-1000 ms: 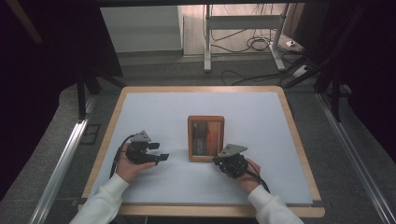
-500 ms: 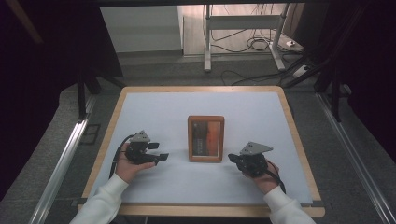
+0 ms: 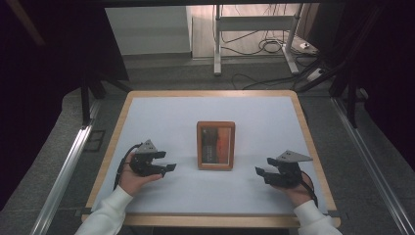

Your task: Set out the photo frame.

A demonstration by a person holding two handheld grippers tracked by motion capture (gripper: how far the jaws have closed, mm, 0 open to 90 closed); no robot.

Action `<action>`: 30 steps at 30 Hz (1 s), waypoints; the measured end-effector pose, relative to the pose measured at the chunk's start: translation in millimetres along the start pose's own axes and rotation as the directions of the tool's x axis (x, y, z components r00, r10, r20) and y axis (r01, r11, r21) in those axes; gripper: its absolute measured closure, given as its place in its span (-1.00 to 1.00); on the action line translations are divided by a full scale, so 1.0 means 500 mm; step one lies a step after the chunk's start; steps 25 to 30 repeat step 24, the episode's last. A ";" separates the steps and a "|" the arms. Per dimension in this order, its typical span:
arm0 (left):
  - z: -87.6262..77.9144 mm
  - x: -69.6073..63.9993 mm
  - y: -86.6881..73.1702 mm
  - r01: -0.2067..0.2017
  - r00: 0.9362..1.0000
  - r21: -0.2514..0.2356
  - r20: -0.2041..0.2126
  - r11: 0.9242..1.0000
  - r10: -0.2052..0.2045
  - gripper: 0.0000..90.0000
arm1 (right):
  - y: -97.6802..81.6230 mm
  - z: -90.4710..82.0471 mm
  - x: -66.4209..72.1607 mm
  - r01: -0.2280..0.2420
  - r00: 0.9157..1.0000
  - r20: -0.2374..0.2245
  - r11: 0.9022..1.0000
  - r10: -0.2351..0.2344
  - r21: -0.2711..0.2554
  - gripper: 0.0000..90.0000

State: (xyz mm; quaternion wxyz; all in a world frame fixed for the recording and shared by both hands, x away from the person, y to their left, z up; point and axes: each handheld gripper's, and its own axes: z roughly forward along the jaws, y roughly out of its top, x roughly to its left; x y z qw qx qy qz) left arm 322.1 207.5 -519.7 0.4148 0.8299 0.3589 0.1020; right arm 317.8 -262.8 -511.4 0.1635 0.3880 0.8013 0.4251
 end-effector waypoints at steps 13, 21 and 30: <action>-0.019 -0.008 -0.022 0.019 1.000 -0.010 -0.006 1.000 -0.019 -0.34 | -0.046 -0.040 -0.032 -0.054 0.997 0.058 0.998 0.056 -0.024 -0.31; -0.011 -0.008 -0.023 0.017 1.000 0.001 -0.010 1.000 -0.017 -0.35 | -0.040 -0.041 -0.034 -0.057 0.997 0.044 0.997 0.059 -0.045 -0.34; -0.008 -0.007 -0.022 0.014 1.000 0.004 -0.011 1.000 -0.014 -0.35 | -0.039 -0.040 -0.035 -0.065 0.997 0.046 0.997 0.067 -0.048 -0.38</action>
